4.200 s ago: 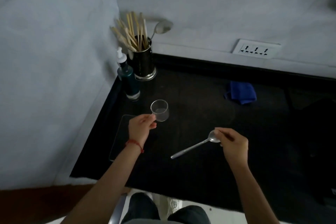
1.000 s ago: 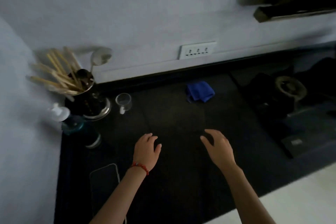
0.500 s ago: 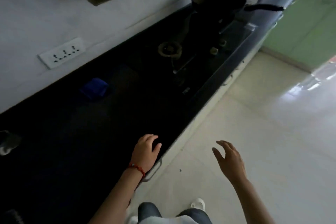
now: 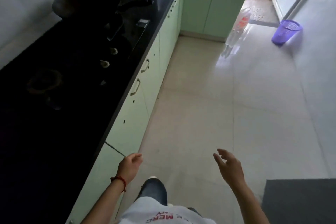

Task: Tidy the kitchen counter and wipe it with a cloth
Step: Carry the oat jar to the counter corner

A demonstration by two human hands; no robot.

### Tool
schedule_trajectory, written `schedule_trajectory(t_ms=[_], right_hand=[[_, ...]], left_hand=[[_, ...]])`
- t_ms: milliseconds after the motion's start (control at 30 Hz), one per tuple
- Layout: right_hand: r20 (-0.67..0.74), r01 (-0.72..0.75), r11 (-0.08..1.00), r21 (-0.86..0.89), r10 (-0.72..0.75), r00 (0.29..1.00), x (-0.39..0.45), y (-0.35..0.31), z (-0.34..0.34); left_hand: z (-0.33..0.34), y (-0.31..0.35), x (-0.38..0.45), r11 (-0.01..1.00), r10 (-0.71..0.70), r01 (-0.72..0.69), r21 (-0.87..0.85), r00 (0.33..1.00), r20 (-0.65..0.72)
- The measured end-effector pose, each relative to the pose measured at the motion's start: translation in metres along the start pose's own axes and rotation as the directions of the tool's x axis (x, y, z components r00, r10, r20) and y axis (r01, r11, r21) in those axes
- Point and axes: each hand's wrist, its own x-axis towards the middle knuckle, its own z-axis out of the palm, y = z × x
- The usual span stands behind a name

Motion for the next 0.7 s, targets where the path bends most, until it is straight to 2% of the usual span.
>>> schedule_trajectory(t_ms=[167, 333, 500, 700], right_hand=[[-0.050, -0.046, 0.996, 0.075, 0.049, 0.998, 0.071, -0.012, -0.025], [-0.075, -0.079, 0.994, 0.079, 0.085, 0.993, 0.152, -0.034, -0.049], [-0.093, -0.164, 0.980, 0.109, 0.174, 0.980, 0.231, -0.055, -0.076], [-0.059, -0.264, 0.949, 0.171, 0.277, 0.959, 0.306, -0.059, -0.105]], left_hand=[[0.012, 0.029, 0.066, 0.999, -0.018, 0.018, 0.032, 1.000, 0.002], [0.024, 0.078, 0.144, 0.998, -0.052, 0.051, 0.042, 0.998, 0.037], [0.045, 0.172, 0.229, 0.997, -0.035, 0.026, 0.069, 0.990, 0.138], [0.089, 0.308, 0.311, 0.986, 0.064, -0.099, 0.137, 0.969, 0.237]])
